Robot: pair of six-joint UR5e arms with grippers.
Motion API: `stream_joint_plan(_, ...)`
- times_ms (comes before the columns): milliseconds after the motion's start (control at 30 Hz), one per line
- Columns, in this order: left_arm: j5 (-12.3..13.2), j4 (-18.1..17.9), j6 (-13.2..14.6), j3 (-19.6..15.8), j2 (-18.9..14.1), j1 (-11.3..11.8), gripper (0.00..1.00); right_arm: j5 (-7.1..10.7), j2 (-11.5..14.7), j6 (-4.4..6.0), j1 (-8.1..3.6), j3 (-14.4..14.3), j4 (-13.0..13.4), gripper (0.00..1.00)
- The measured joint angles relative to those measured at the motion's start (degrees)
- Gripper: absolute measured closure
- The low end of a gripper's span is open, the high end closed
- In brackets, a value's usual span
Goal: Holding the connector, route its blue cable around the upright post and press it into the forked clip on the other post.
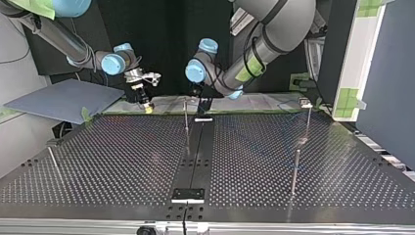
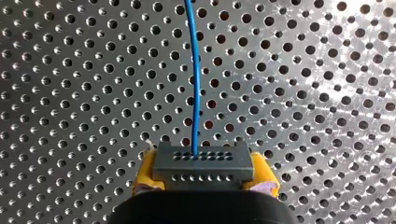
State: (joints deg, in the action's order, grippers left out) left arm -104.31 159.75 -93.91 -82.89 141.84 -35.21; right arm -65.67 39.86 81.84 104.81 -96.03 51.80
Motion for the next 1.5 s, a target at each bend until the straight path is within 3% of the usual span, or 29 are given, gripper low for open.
stream_joint_plan(300, -0.4, -0.4, 0.1, -1.8, -2.6, -1.5, 0.05, 0.06, 0.0, 0.01, 0.0, 0.0, -0.6, 1.0)
stream_joint_plan(600, -0.4, -0.6, 0.1, -2.7, -2.8, -2.6, 0.05, 0.1, 0.0, 0.05, -0.01, 0.0, -0.6, 1.0)
stream_joint_plan(1233, -0.5, -0.7, -0.1, -2.8, -2.8, -2.7, 0.05, 0.1, 0.0, 0.08, 0.0, 0.0, -0.6, 1.0)
stream_joint_plan(1500, -2.5, -2.2, 0.5, -5.0, -4.6, -3.6, 0.05, 0.1, 0.0, 0.04, -0.1, 0.0, -0.9, 1.0)
